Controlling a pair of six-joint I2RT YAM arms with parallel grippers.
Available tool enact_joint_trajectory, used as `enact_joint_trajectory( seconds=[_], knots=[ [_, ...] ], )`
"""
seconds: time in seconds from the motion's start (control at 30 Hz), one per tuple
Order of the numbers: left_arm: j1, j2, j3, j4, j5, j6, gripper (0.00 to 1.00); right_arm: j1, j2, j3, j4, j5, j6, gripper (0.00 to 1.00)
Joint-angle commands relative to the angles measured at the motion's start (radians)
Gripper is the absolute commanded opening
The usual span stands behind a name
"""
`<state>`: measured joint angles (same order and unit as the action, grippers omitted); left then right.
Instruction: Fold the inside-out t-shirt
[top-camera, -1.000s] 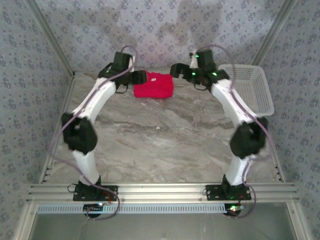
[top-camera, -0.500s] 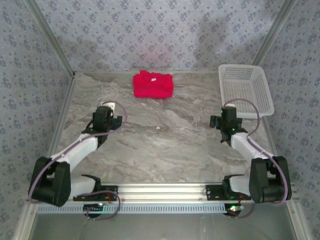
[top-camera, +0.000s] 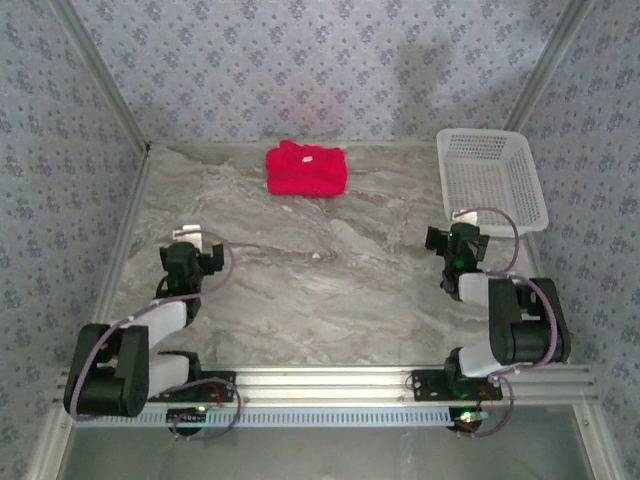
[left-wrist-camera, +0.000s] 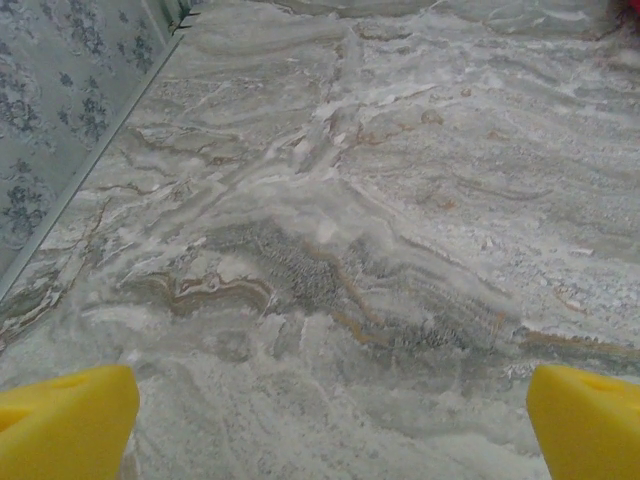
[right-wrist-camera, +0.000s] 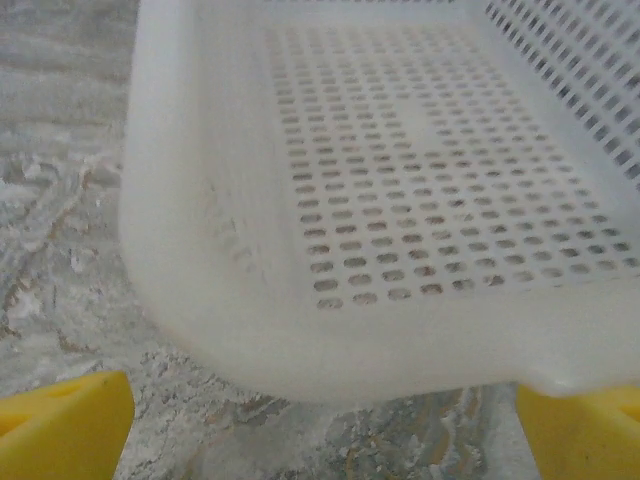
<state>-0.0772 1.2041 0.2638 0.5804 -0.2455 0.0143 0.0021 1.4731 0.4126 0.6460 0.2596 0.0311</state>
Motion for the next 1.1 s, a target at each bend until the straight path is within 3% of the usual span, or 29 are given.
enact_joint_trajectory(
  seconds=[0.0,0.07,0.1,0.27,0.33,0.43,1.07],
  knots=[
    [0.022,0.038,0.012,0.176,0.071,-0.013,1.0,-0.002,0.03,-0.021,0.152,-0.092,-0.037,1.0],
    [0.025,0.089,0.026,0.233,0.07,-0.019,1.0,-0.003,0.073,-0.061,0.284,-0.064,-0.032,1.0],
    [0.028,0.122,0.035,0.253,0.074,-0.022,1.0,-0.002,0.047,-0.044,0.204,-0.057,-0.028,1.0],
    [0.027,0.35,0.078,0.412,0.058,-0.004,1.0,0.013,0.055,-0.054,0.245,-0.027,-0.037,1.0],
    [0.033,0.319,0.105,0.304,0.05,-0.023,1.0,0.012,0.056,-0.053,0.244,-0.025,-0.037,1.0],
    [0.039,0.326,0.122,0.282,0.056,-0.028,1.0,0.012,0.055,-0.053,0.241,-0.025,-0.037,1.0],
    [0.07,0.33,0.143,0.248,0.124,-0.039,1.0,0.012,0.054,-0.053,0.241,-0.028,-0.036,1.0]
  ],
)
